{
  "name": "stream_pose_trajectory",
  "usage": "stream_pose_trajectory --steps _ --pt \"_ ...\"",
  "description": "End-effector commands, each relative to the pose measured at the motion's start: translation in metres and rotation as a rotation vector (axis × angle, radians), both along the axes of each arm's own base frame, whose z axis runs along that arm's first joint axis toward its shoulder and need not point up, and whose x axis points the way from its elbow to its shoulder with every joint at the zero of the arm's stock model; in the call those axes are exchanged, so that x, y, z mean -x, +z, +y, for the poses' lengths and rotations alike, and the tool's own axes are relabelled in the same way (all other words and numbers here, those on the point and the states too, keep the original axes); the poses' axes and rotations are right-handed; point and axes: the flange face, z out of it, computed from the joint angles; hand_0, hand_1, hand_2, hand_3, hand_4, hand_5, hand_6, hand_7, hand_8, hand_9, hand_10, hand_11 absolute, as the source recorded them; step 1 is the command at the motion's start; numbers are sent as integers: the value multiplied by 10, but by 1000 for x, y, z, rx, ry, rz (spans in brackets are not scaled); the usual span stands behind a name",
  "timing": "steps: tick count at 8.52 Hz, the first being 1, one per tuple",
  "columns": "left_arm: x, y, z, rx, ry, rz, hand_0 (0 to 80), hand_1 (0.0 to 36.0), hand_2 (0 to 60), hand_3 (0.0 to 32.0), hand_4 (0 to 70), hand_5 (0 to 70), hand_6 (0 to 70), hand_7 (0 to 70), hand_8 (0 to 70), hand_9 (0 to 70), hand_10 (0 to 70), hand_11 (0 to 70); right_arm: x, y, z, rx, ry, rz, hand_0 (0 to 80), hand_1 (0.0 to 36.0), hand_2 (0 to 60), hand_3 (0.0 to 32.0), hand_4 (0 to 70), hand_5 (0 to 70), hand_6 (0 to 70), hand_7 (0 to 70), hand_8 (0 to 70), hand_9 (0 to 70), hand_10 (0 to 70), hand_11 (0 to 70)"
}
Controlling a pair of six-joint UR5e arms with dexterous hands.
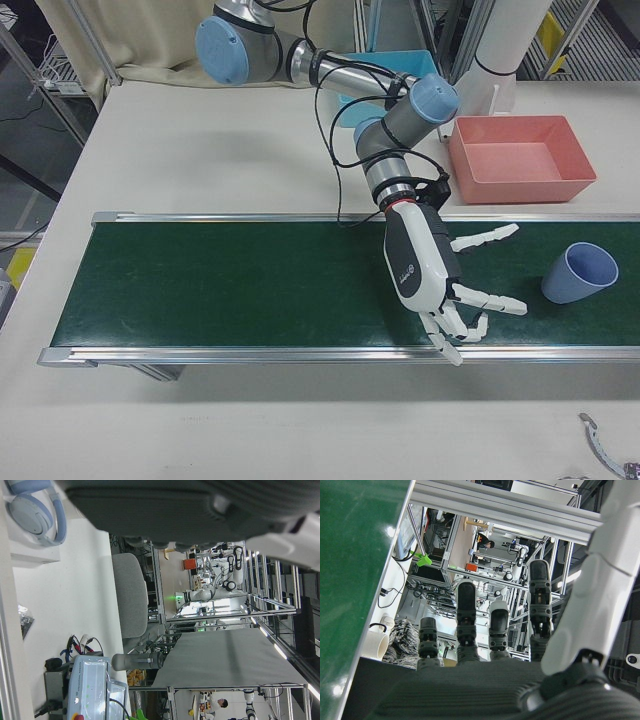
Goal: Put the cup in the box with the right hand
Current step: 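Lower the open right hand onto the belt just beyond the cup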
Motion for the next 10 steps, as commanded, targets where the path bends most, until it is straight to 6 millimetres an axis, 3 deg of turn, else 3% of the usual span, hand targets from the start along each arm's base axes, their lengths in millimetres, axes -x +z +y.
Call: stream_pose_trajectory --steps 1,2,3,5,7,9,10 --pt "1 0 0 0 -1 1 0 0 0 0 0 0 0 0 0 0 0 0 10 19 9 -11 -20 -2 278 0 0 174 381 20 130 700 289 425 119 157" --pt "0 0 0 0 0 -1 0 0 0 0 0 0 0 0 0 0 0 0 11 22 8 -41 0 -19 423 2 0 176 337 39 131 700 294 424 128 175" --pt "0 0 0 0 0 1 0 0 0 0 0 0 0 0 0 0 0 0 11 20 9 -51 4 -25 459 24 0 176 309 49 132 700 294 420 133 186" --pt "1 1 0 1 -1 0 0 0 0 0 0 0 0 0 0 0 0 0 17 16 7 -90 8 -33 481 70 0 158 322 62 140 700 295 424 145 208" --pt "0 1 0 1 2 1 0 0 0 0 0 0 0 0 0 0 0 0 26 -2 6 -126 21 -27 482 84 0 162 287 69 140 700 297 421 168 244" --pt "0 1 0 1 0 0 0 0 0 0 0 0 0 0 0 0 0 0 39 -23 8 -147 34 -14 534 138 0 156 347 81 149 700 298 429 161 237" --pt "0 1 0 1 2 1 0 0 0 0 0 0 0 0 0 0 0 0 47 -20 13 -144 20 -8 589 189 0 152 358 95 154 700 304 434 160 240"
